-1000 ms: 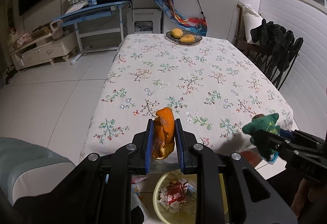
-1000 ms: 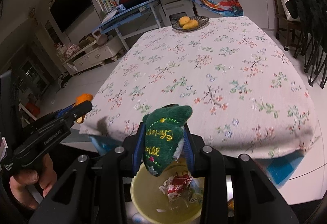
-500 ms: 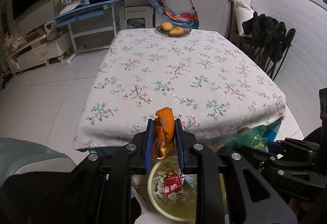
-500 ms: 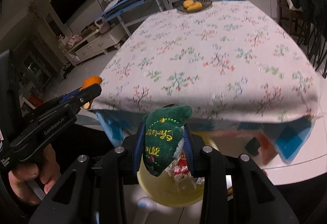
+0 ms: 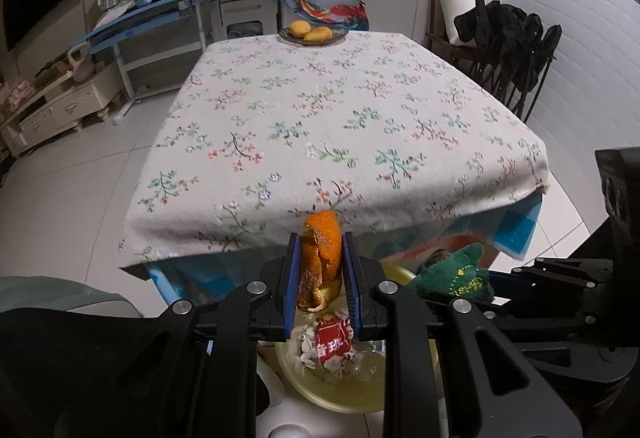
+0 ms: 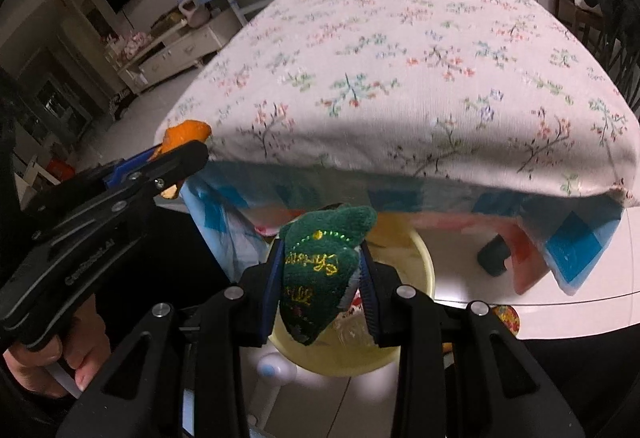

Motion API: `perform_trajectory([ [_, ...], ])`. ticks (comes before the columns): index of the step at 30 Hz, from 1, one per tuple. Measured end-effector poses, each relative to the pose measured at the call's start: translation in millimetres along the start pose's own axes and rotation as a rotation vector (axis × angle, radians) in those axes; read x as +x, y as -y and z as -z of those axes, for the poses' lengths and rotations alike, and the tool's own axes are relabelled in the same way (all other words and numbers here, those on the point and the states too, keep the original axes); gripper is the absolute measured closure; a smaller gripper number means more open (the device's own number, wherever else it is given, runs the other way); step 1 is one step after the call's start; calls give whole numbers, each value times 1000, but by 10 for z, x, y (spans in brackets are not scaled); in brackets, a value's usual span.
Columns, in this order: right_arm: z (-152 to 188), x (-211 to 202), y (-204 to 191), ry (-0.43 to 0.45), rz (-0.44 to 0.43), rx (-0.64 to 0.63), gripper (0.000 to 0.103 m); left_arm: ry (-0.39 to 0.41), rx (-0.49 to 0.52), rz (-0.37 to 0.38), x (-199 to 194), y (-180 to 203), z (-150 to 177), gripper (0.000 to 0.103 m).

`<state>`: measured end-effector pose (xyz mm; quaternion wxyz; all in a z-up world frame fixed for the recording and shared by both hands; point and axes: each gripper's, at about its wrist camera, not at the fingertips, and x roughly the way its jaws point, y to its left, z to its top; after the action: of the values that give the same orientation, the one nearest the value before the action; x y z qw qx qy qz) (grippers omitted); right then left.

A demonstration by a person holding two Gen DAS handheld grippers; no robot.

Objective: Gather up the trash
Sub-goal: 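Carry the pouch and peel with both tools down toward the yellow basin, then open the right tool to drop the green pouch into the basin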

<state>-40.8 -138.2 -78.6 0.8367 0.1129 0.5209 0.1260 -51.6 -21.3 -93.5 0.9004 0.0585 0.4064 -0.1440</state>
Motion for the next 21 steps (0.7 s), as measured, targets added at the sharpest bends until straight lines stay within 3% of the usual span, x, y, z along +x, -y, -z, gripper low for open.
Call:
perform_trajectory([
  [21,48,65,30,-61,-4,29,66,-52,25,34,118,147,120,84],
])
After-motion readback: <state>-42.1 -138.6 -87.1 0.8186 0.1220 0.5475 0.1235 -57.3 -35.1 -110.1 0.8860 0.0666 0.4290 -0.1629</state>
